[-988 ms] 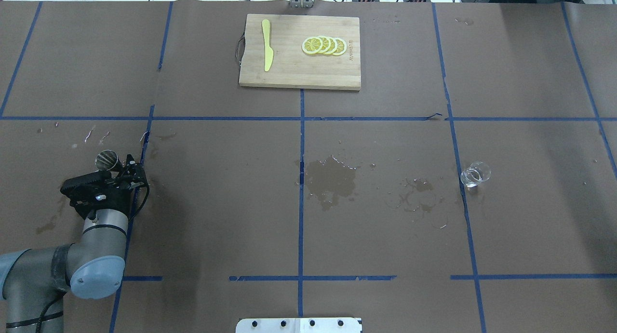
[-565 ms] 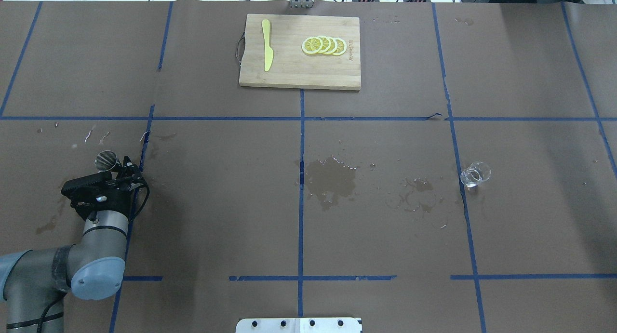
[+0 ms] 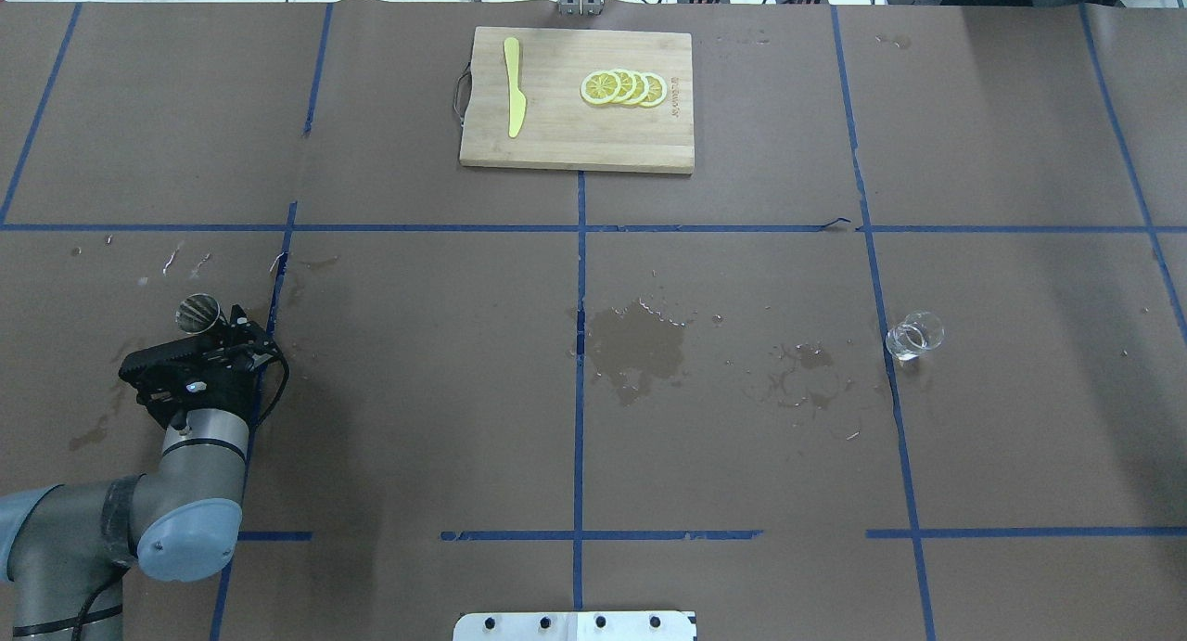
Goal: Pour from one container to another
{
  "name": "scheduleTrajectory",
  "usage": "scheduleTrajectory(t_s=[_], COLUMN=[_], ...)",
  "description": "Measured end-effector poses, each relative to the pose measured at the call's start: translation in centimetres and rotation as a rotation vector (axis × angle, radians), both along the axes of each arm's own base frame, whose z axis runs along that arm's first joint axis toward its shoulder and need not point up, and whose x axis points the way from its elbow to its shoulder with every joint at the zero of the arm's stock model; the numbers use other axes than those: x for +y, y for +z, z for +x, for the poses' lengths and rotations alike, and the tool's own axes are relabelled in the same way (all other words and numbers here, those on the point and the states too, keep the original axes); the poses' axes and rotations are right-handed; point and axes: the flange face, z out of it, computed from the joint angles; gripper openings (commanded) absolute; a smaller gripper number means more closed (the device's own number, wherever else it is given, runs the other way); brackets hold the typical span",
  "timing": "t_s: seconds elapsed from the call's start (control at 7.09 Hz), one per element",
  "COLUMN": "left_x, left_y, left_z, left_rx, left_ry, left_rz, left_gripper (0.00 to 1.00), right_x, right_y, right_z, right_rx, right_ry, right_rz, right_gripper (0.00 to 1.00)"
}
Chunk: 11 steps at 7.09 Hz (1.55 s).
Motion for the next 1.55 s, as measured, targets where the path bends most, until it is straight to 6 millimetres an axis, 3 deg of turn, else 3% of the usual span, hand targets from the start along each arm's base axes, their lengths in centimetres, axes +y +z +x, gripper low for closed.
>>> scheduleTrajectory(t_s=[0.14,0.56,0.71,0.99,1.13,1.41,1.55], left_x=[0.1,0.4,0.3,-0.1,-0.1,-0.7,-1.1], left_y=[-1.2,-9.1,-12.2,-20.6,-23.5,-24.8,-25.1], left_z=[-0.3,-2.4,-1.9,0.5,1.3,2.2,2.2], left_rx=[0.033,0.129,0.113,0.09,0.104,0.144,0.136], left_ry=[-0.006,0.027,0.074,0.206,0.286,0.353,0.376], left_rz=[0.005,0.052,0.085,0.201,0.257,0.31,0.329], left_gripper=[0.0,0.0,0.0,0.0,0.0,0.0,0.0], right_x=[0.1,0.1,0.0,0.1,0.2,0.7,1.0], right_y=[0.0,-0.1,-0.6,-3.1,-5.4,-11.0,-13.0], right_z=[0.0,0.0,0.0,-0.8,-2.6,-8.4,-12.8], right_rx=[-0.001,-0.003,-0.003,-0.003,-0.008,-0.012,-0.013], right_ry=[0.0,0.0,0.0,-0.004,0.001,0.061,0.111], right_rz=[-0.001,0.003,0.012,0.049,0.045,0.026,0.016], right_gripper=[1.0,1.0,1.0,1.0,1.0,1.0,1.0])
